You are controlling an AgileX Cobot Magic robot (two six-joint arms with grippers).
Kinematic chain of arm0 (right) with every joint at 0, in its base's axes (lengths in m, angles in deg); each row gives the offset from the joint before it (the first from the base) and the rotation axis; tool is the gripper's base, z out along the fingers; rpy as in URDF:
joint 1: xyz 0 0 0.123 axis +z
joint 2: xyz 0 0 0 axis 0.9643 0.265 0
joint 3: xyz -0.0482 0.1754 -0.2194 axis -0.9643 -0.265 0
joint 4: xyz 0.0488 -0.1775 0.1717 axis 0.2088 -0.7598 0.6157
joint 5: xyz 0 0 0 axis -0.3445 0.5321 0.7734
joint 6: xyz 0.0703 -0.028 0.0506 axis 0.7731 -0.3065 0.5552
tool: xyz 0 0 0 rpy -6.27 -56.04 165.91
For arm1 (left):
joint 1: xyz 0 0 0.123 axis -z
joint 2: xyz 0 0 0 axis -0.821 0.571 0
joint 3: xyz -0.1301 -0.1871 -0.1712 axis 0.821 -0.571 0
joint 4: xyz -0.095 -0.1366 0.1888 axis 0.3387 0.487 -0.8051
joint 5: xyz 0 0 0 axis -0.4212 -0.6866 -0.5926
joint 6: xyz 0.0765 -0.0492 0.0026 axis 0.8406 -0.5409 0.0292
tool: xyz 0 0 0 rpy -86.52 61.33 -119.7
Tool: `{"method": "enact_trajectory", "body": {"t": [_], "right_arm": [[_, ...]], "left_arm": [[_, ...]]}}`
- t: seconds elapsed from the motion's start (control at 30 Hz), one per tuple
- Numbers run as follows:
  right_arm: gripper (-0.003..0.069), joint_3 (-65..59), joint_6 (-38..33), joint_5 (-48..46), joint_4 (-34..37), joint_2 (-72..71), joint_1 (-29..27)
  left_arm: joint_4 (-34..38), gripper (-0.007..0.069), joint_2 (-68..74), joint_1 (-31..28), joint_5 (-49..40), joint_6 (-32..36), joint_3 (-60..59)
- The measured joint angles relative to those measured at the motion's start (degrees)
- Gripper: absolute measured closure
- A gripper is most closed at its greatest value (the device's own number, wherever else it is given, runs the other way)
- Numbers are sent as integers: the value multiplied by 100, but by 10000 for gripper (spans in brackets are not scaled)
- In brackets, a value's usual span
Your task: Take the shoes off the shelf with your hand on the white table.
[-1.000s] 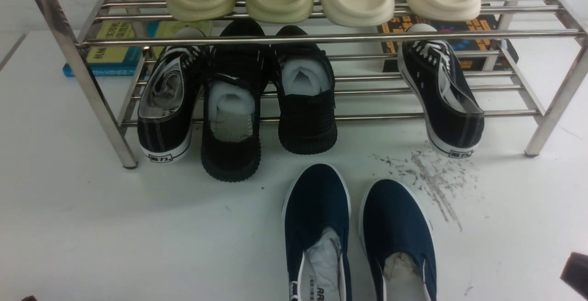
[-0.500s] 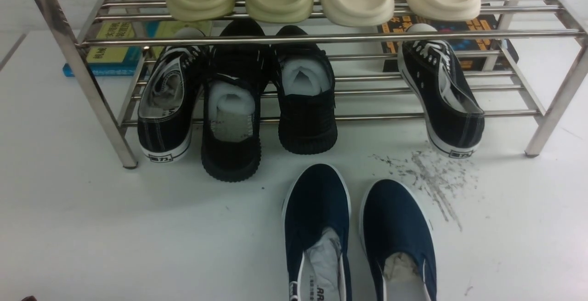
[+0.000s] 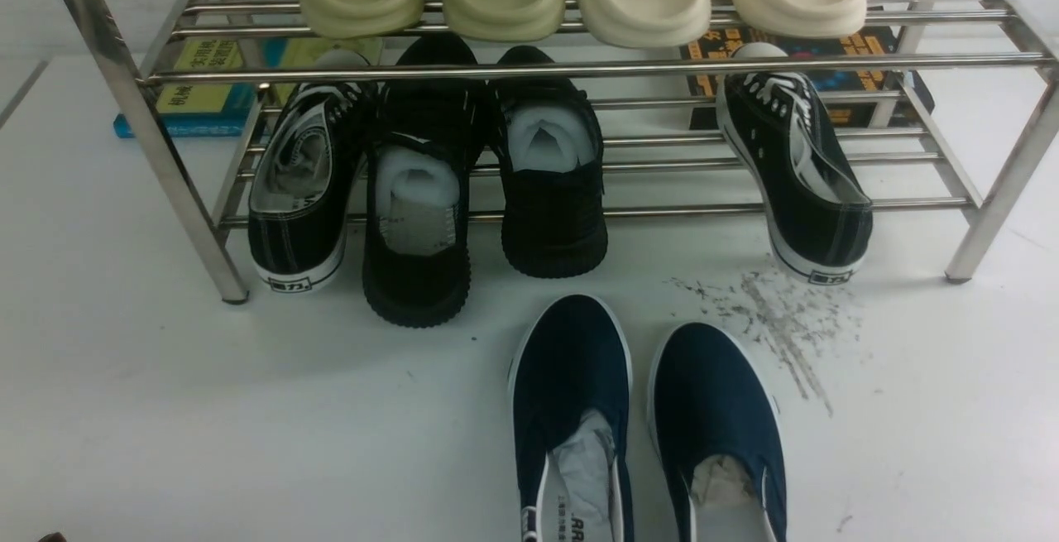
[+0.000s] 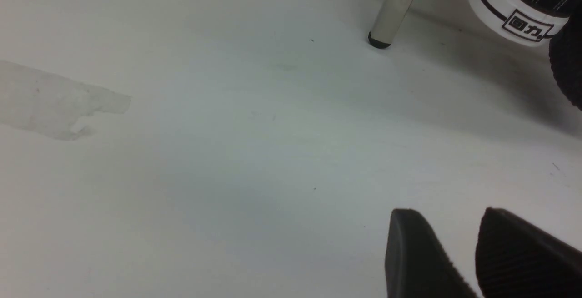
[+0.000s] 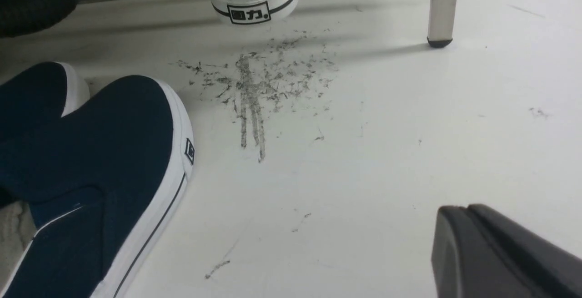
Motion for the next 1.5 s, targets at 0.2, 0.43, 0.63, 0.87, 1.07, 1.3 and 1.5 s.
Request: {"method": "enact_trajectory", "body": {"t": [0.2,0.43,0.63,0.87,1.07,1.3,1.5], "right_arm": [[632,5,-4,0,0,0,-12],[624,5,-4,0,0,0,-12],[620,5,-4,0,0,0,-234],[614,5,-4,0,2,0,-290],[610,5,-6,0,6,0,-290],[599,5,-6,0,6,0,-290],[592,5,-6,0,6,0,-290]], "left_arm": [[0,385,0,0,0,0,0],[0,385,0,0,0,0,0],[0,385,0,0,0,0,0],[0,385,0,0,0,0,0],[0,385,0,0,0,0,0],[0,385,0,0,0,0,0],[0,385,0,0,0,0,0]]}}
